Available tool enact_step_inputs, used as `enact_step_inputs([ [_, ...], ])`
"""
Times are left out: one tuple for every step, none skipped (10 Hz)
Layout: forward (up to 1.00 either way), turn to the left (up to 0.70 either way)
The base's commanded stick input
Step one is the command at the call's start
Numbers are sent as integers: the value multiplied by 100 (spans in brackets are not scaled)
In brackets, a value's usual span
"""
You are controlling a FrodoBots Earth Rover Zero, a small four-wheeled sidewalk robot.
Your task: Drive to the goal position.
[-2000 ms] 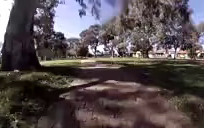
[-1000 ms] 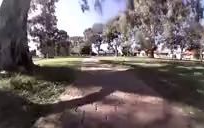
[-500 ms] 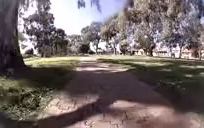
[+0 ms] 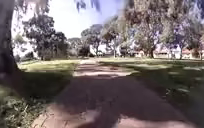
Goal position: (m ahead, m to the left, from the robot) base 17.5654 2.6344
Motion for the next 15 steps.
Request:
enact_step_inputs([
  [70, 0],
  [70, 0],
  [70, 0],
  [70, 0],
  [70, 33],
  [70, 34],
  [70, 35],
  [70, 7],
  [70, 4],
  [70, 1],
  [70, 0],
  [70, 0],
  [70, 0],
  [70, 0],
  [70, 0],
])
